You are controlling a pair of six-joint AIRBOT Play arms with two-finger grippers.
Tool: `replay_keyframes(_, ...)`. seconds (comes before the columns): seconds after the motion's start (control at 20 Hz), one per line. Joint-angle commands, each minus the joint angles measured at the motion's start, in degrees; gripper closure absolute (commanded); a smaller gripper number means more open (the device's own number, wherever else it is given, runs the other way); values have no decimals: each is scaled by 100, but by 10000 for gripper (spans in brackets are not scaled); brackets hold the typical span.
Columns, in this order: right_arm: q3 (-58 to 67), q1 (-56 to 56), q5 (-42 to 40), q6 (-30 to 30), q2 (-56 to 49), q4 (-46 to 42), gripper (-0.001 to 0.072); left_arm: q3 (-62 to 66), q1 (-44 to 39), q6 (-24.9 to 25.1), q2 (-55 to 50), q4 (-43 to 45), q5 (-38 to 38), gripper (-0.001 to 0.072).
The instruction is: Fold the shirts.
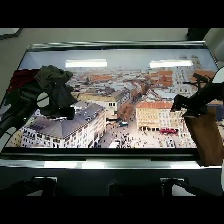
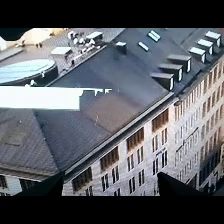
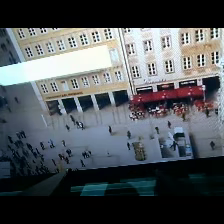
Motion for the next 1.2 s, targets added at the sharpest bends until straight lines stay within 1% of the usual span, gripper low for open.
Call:
replay_keyframes(0.0,-2,7,0,2,-2,2,87,-2,-2,0,4,0,2,6)
replay_keyframes(0.5,-2,7,-4,0,-2,2,87,-2,-2,0,4,0,2,6)
replay_keyframes(0.65,-2,7,-682,0,-2,2,87,-2,-2,0,4,0,2,6)
replay_keyframes(0.75,-2,7,-966,0,-2,2,87,-2,-4,0,2,-2,26,6)
replay_keyframes(0.9,-2,7,-1078,2,-2,9,87,-9,33,0,-79,61,398,5)
replay_keyframes(1.1,-2,7,-1086,0,-2,9,87,-11,22,-4,-140,-149,450,5)
replay_keyframes(1.15,-2,7,-1132,0,-2,9,87,-9,26,33,-140,-68,824,4)
